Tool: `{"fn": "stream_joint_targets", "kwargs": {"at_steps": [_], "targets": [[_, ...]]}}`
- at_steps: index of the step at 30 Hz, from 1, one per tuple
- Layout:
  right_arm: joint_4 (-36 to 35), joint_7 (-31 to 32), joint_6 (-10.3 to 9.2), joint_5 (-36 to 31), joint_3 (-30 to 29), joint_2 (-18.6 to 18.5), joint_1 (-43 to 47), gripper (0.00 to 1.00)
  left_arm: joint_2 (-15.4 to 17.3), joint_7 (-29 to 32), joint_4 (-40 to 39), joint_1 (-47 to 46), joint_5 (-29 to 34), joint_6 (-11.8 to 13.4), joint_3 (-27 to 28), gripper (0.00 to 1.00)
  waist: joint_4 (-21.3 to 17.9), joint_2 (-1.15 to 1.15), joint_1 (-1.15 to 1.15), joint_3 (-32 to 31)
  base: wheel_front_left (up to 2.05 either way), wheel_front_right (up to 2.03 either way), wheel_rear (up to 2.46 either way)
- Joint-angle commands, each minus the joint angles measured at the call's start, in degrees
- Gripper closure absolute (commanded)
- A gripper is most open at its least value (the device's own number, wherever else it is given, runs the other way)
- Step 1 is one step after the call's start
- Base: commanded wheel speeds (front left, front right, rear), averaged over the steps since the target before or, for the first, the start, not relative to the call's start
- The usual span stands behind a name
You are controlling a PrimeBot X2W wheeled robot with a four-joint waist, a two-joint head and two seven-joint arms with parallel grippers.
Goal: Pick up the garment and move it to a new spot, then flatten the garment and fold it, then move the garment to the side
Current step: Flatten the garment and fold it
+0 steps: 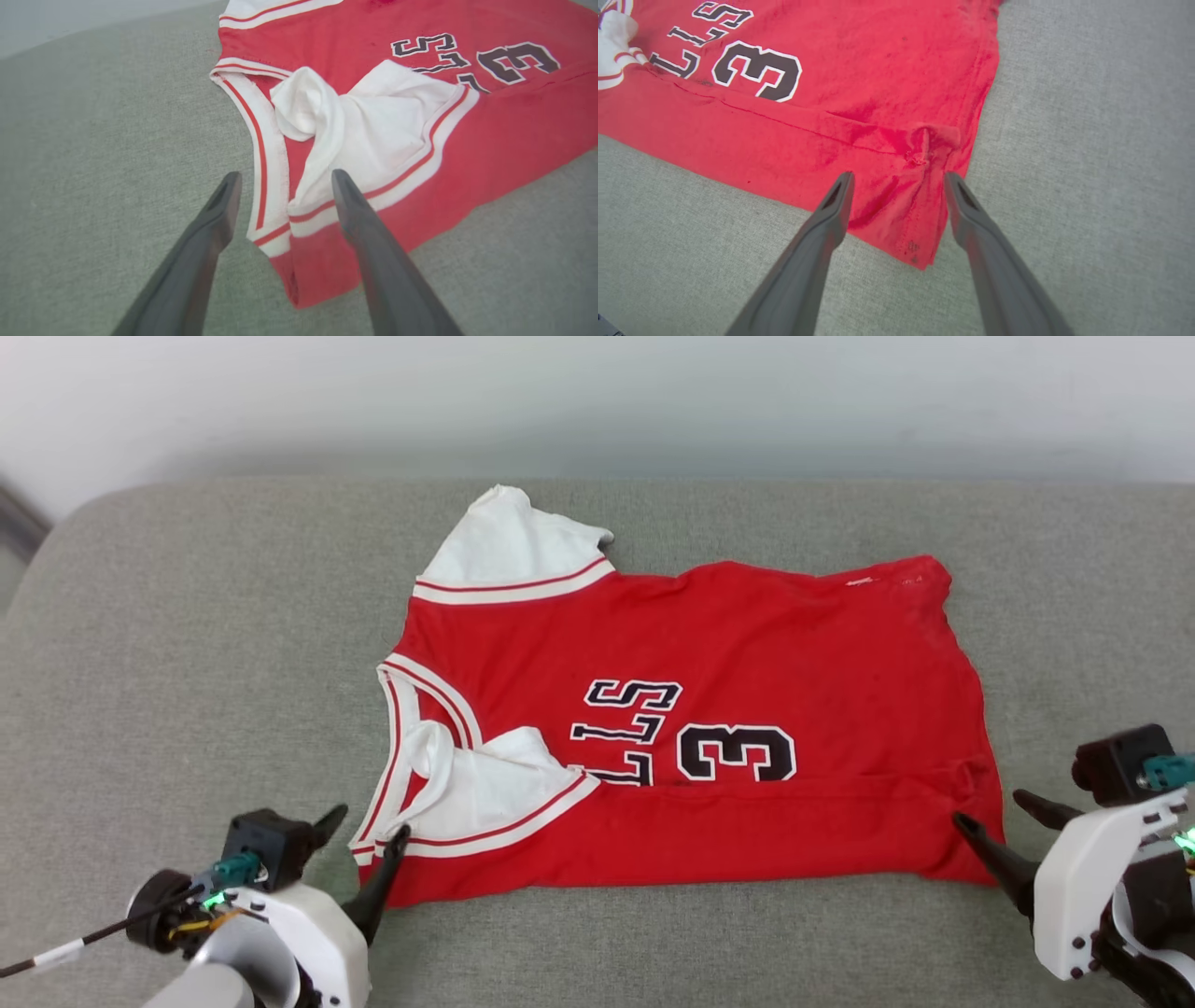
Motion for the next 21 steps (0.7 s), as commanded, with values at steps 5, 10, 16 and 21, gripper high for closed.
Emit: {"fn": "stream_joint_targets", "kwargs": {"at_steps": [5, 10, 16, 21], "targets": [[-3.12, 0.8, -0.03, -2.29, -3.98, 2.09, 3.55, 0.0, 2.22, 6.13, -4.79, 3.35, -2.21, 2.74, -0.64, 0.0, -0.02, 0.0, 0.0, -0.72, 0.0, 0.0, 0.0], [-6.76, 1.81, -0.03, -4.67, -5.63, 3.4, 4.97, 0.0, 4.17, 11.15, -6.72, 3.96, -1.18, 6.68, -1.21, 0.0, -1.05, 0.0, 0.0, 1.1, 0.0, 0.0, 0.0], [-10.23, 3.33, -0.03, -5.66, -6.86, 4.35, 5.37, 0.0, 4.54, 13.76, -6.5, 3.57, -1.79, 8.48, -1.23, 0.0, -2.25, 0.0, 0.0, 3.49, 0.0, 0.0, 0.0], [-11.59, 3.89, -0.03, -6.22, -7.34, 4.9, 5.55, 0.0, 3.5, 17.61, -4.0, 4.54, -3.48, 7.29, -3.12, 0.65, -2.74, 0.0, 0.0, 4.58, 0.0, 0.0, 0.0]]}}
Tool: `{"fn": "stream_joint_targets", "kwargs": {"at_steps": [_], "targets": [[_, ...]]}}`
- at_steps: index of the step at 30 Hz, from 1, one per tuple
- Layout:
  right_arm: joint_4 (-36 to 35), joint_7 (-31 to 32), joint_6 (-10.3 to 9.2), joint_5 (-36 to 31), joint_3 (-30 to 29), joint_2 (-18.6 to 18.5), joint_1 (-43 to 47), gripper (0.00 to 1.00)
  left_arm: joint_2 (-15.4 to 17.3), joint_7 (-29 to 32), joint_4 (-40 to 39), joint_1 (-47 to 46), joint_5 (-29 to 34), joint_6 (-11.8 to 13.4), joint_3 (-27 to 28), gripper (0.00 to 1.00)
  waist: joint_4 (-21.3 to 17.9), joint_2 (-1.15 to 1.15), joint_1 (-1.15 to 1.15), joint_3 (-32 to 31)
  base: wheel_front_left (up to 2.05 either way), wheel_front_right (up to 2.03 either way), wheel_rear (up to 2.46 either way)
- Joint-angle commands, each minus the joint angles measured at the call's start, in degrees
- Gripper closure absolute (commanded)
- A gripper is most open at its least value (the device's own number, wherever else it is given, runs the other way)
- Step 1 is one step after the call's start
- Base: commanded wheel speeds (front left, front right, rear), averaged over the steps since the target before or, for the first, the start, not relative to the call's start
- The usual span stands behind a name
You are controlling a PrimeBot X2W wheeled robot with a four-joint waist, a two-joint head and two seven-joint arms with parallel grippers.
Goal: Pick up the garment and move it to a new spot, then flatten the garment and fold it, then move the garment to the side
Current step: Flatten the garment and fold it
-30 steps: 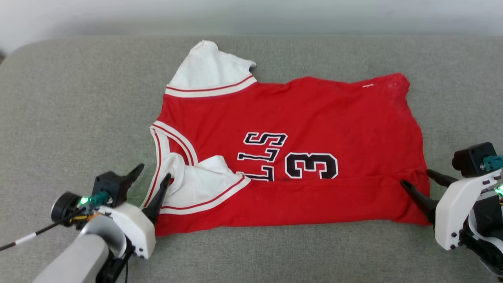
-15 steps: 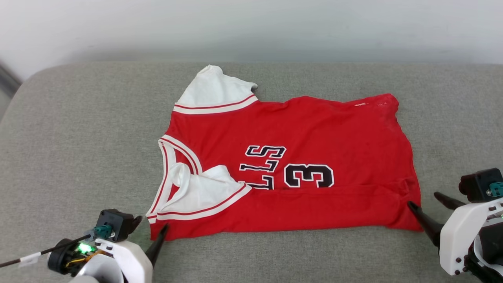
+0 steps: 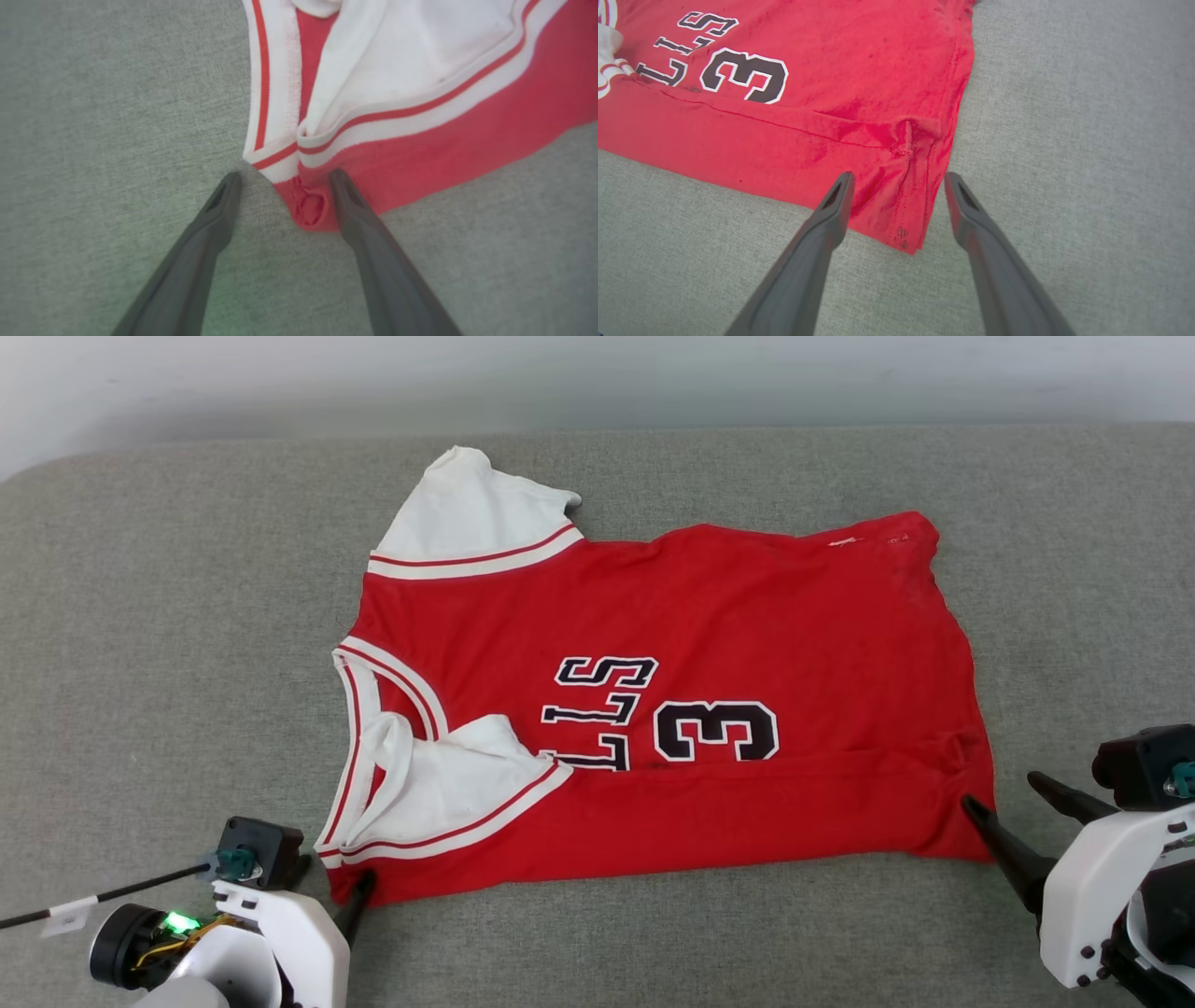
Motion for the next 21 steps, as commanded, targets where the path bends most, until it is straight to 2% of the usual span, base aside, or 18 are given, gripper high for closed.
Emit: {"fn": "stream_joint_targets", "kwargs": {"at_steps": [1, 3, 8, 12, 16, 21], "targets": [[-0.34, 0.06, -0.02, -0.53, -0.21, 0.4, 0.57, 0.0, -1.61, 2.08, 2.02, 1.81, -1.26, -0.71, -1.72, 1.0, -0.16, 0.0, 0.01, 0.16, 0.0, 0.0, 0.0], [-0.3, 0.17, -0.02, -0.5, -0.49, 0.61, 0.81, 0.0, -2.36, 2.4, 1.77, 2.29, -2.38, -1.5, -1.86, 1.0, -0.05, 0.0, 0.01, -0.07, 0.0, 0.0, 0.0], [0.45, 1.01, -0.02, -1.65, -0.73, 0.13, 1.47, 0.0, -1.92, -0.01, 0.98, 2.27, -1.48, -1.55, -1.59, 1.0, 0.79, 0.0, 0.01, -1.95, 0.0, 0.0, 0.0], [2.03, 2.15, -0.03, -3.22, -1.37, 0.31, 2.29, 0.0, -1.44, -2.12, -2.06, 1.99, -0.89, -0.67, -0.42, 1.0, 1.69, 0.0, 0.01, -3.8, 0.0, 0.0, 0.0], [4.69, 3.59, -0.02, -4.23, -2.91, 2.3, 2.21, 0.0, -0.93, -3.56, -6.54, 2.91, -1.9, 0.46, 1.11, 1.0, 2.64, 0.0, 0.01, -4.69, 0.0, 0.0, 0.0], [8.18, 5.82, -0.02, -5.15, -4.23, 4.3, 0.96, 0.0, 0.92, -3.29, -12.42, 3.18, -0.22, 1.97, 1.13, 1.0, 3.95, 0.0, 0.01, -4.61, 0.0, 0.0, 0.0]]}}
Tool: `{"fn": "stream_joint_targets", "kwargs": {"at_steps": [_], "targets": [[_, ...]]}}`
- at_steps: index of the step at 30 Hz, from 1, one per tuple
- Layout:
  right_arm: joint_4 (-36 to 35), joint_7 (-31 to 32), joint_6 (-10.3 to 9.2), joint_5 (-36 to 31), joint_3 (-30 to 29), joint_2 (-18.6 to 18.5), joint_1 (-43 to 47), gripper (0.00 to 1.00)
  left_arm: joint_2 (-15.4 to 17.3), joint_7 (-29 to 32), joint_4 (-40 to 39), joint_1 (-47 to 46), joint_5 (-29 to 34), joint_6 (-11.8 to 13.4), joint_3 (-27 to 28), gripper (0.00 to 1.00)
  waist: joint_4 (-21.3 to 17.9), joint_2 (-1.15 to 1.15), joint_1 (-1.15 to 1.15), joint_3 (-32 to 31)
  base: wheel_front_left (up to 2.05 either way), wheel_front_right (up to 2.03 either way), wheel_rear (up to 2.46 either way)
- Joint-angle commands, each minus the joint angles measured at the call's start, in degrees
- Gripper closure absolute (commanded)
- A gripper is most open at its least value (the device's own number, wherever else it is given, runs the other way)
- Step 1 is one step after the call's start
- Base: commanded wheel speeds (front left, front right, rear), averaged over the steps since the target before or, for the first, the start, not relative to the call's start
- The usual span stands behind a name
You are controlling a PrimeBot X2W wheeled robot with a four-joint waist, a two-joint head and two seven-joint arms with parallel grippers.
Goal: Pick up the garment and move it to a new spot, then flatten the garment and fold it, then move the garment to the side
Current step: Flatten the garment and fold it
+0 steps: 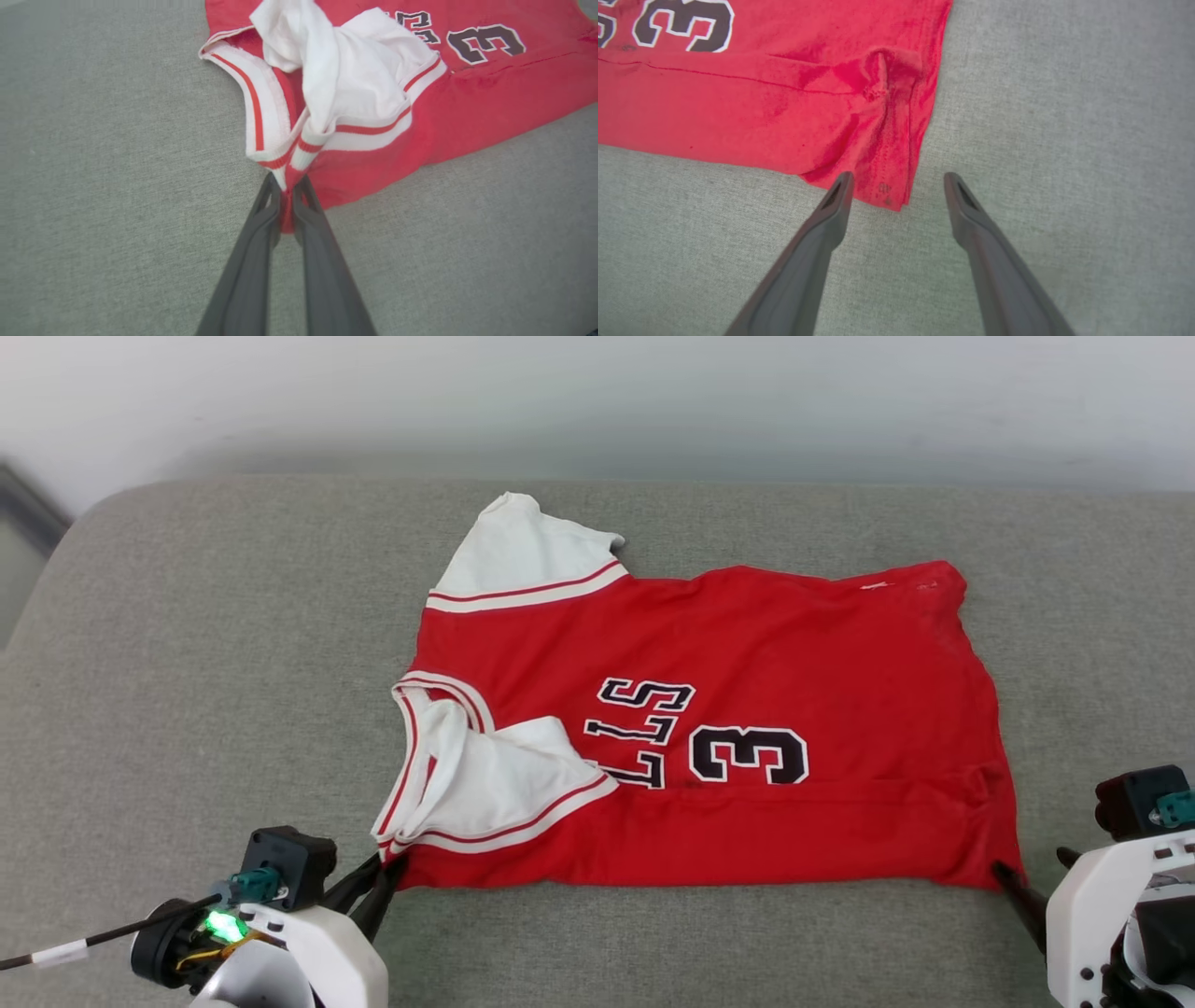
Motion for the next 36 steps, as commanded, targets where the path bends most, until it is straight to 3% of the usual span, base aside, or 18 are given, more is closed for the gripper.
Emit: {"fn": "stream_joint_targets", "kwargs": {"at_steps": [1, 9, 17, 18, 19, 26, 36], "targets": [[1.26, 0.73, -0.02, -1.26, -0.34, 0.46, -1.09, 0.0, 0.61, 0.49, -1.97, 0.17, 0.71, 0.51, -0.11, 1.0, 0.6, 0.0, 0.0, 0.4, 0.0, 0.0, 0.0], [6.95, 1.66, -0.03, -4.83, -1.49, 2.42, -3.23, 0.0, 1.27, 1.6, -7.19, -1.01, 2.47, 1.94, -0.55, 1.0, 2.37, 0.0, 0.0, 2.08, 0.0, 0.0, 0.0], [13.12, 1.78, -0.02, -4.92, -0.92, 4.51, -2.74, 0.0, 0.86, 2.5, -8.39, -1.88, 3.39, 1.04, -1.91, 1.0, 3.98, 0.0, 0.0, 3.4, 0.0, 0.0, 0.0], [13.78, 1.92, -0.02, -4.56, -0.67, 4.56, -2.58, 0.29, 0.75, 2.55, -8.2, -1.96, 3.34, 0.87, -2.07, 1.0, 4.11, 0.0, 0.0, 3.48, 0.0, 0.0, 0.0], [14.46, 2.06, -0.02, -3.68, -0.87, 4.95, -2.49, 1.0, 0.58, 2.58, -7.94, -1.99, 3.11, 0.82, -2.17, 1.0, 4.22, 0.0, 0.0, 3.5, 0.0, 0.0, 0.0], [15.37, 0.96, -0.05, -3.19, -1.22, 2.85, -2.26, 1.0, -0.02, 2.0, -3.87, -1.71, 2.77, -0.51, -3.0, 1.0, 4.13, 0.0, 0.0, 1.23, 0.0, 0.0, 0.0], [7.47, 3.91, -0.05, -0.51, -2.85, -2.59, 0.97, 1.0, 1.87, 2.74, -0.99, 2.99, 0.4, -0.66, -3.87, 1.0, 2.16, 0.0, 0.0, -4.6, 0.0, 0.0, 0.0]]}}
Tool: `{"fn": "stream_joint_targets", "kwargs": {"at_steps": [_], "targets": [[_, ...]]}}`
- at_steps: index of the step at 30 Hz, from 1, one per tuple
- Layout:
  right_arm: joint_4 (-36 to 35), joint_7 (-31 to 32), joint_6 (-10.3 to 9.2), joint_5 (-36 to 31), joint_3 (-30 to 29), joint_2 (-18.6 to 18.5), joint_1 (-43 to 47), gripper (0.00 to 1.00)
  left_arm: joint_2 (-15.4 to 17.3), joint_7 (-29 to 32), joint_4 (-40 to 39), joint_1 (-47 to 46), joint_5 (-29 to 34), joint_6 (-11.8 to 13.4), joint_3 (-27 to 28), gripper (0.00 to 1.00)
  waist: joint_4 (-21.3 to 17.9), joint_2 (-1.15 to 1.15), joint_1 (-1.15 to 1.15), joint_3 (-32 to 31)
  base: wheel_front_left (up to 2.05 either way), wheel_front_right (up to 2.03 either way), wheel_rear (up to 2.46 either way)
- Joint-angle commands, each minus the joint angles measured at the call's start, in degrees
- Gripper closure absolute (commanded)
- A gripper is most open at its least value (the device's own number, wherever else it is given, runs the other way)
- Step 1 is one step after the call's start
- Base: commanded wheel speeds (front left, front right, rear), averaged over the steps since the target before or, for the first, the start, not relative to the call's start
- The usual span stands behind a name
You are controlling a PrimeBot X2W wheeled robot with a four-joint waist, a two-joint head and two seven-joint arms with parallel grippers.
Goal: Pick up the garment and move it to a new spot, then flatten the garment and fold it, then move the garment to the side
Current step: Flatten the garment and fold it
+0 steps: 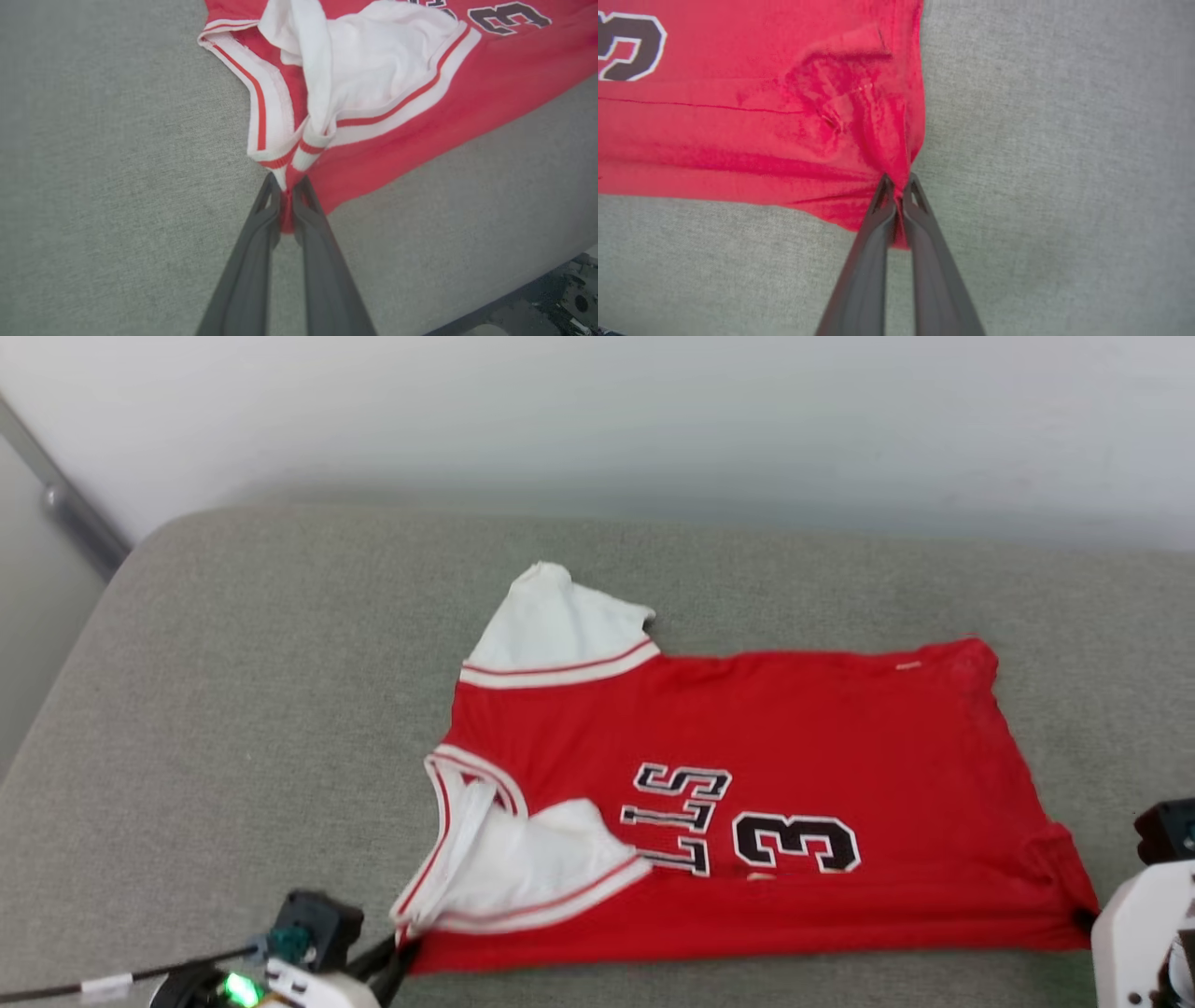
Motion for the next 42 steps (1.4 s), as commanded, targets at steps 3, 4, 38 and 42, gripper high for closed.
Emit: {"fn": "stream_joint_targets", "kwargs": {"at_steps": [3, 4, 38, 42], "targets": [[-2.85, 2.21, -0.09, 1.01, -1.19, -1.89, 3.44, 1.0, 1.3, 0.8, 0.35, 2.55, 0.04, 0.07, -1.13, 1.0, -1.47, 0.0, 0.0, -1.75, 0.0, 0.0, 0.0], [-3.77, 3.12, -0.09, 1.42, -1.7, -2.14, 4.49, 1.0, 1.38, 0.89, 0.24, 3.26, -0.24, 0.21, -1.43, 1.0, -1.65, 0.0, 0.0, -1.92, 0.0, 0.0, 0.0], [-12.92, -12.1, -0.05, 3.79, -5.17, 3.44, 3.19, 0.0, -5.8, -20.27, 6.66, 0.21, 1.69, 1.72, 5.21, 0.0, -2.49, 0.0, 0.0, -4.04, 0.0, 0.0, 0.0], [-15.09, -20.87, -0.05, 3.02, -3.41, 4.72, 2.23, 0.0, -7.6, -23.63, 5.25, 0.59, 1.71, 2.75, 8.26, 0.0, -2.86, 0.0, 0.0, -4.08, 0.0, 0.0, 0.0]]}}
